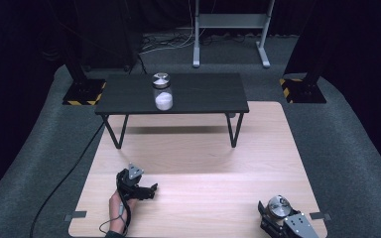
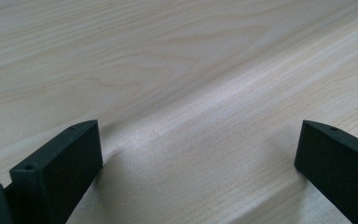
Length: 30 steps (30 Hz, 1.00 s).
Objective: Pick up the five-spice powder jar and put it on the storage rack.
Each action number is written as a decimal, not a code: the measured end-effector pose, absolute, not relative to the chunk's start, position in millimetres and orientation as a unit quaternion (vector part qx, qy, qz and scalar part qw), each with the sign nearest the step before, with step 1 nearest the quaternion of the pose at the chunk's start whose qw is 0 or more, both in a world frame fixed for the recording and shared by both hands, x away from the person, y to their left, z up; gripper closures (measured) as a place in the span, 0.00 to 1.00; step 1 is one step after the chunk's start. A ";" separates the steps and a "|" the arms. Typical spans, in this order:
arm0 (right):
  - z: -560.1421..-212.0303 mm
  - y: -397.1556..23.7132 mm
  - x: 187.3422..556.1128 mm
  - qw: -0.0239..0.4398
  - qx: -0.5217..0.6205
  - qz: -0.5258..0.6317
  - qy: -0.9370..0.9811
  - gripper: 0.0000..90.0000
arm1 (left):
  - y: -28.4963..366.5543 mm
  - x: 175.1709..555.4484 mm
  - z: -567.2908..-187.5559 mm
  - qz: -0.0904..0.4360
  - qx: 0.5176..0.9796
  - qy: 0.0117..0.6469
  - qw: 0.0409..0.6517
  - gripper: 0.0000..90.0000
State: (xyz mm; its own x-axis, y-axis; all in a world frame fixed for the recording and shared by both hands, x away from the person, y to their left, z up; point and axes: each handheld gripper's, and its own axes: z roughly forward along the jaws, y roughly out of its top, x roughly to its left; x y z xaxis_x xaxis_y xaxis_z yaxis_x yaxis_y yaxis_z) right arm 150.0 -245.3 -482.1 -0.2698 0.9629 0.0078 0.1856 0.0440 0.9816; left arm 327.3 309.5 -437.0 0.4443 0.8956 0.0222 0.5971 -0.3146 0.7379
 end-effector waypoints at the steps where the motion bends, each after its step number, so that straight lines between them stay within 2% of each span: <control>1: -481.0 -245.5 149.9 0.382 0.468 0.510 0.612 0.32 | 309.5 327.3 -437.1 0.221 0.780 0.478 0.337 0.00; 30: -455.3 -239.5 150.5 0.400 0.447 0.520 0.608 0.32 | 309.5 327.3 -437.1 0.221 0.781 0.477 0.338 0.00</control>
State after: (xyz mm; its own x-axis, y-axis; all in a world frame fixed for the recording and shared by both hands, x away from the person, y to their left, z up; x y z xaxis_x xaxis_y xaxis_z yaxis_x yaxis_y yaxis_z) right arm 150.5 -239.5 -455.3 -0.2797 0.9599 -0.0215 0.1263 0.0590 0.9902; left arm 327.3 309.5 -437.1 0.4476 0.8939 0.0234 0.5953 -0.3174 0.7382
